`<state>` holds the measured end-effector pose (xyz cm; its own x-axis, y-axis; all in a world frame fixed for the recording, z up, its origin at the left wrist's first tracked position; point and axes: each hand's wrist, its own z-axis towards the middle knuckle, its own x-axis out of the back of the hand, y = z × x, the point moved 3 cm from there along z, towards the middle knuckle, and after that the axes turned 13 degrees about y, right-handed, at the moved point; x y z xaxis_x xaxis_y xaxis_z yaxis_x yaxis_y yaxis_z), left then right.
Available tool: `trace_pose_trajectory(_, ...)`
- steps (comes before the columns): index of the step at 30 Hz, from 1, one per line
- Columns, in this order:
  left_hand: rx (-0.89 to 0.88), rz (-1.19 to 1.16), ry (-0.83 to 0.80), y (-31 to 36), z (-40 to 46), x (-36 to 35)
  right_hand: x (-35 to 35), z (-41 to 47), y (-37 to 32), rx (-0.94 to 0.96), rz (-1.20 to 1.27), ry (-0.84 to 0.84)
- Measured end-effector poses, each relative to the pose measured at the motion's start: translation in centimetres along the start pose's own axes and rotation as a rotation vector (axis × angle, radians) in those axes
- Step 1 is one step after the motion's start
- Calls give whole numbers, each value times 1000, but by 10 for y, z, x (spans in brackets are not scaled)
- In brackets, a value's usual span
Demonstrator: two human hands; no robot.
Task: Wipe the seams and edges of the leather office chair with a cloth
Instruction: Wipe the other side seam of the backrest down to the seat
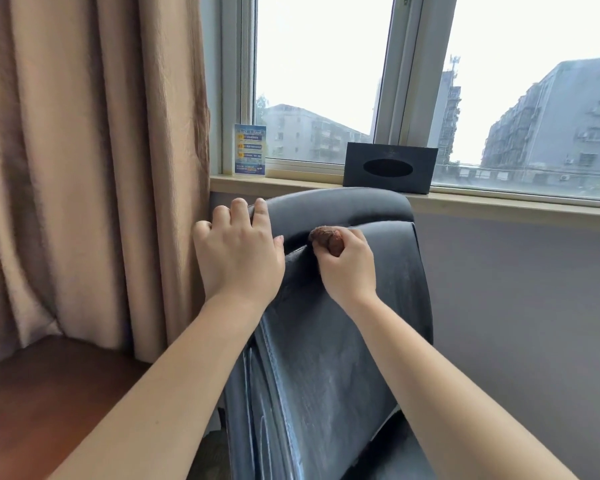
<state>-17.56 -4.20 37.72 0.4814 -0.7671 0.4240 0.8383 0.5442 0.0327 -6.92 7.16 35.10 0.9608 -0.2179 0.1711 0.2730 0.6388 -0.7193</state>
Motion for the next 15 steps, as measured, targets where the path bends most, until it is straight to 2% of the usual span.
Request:
trace_pose_trajectory(6,-11,11,15,-1,-1,-2,-1,30,12,-169,-128,75)
trace_pose_trajectory(9,-16,13,18,-1,-2,-5,0,18,6,-139,-77,31)
trace_pose_trajectory(13,-25,15,59,-2,-2,-5,0,-9,2,-5,-16,-13)
trace_pose_trajectory(15,-19,11,61,-1,-2,-4,-1,-1,4,-35,-40,-6)
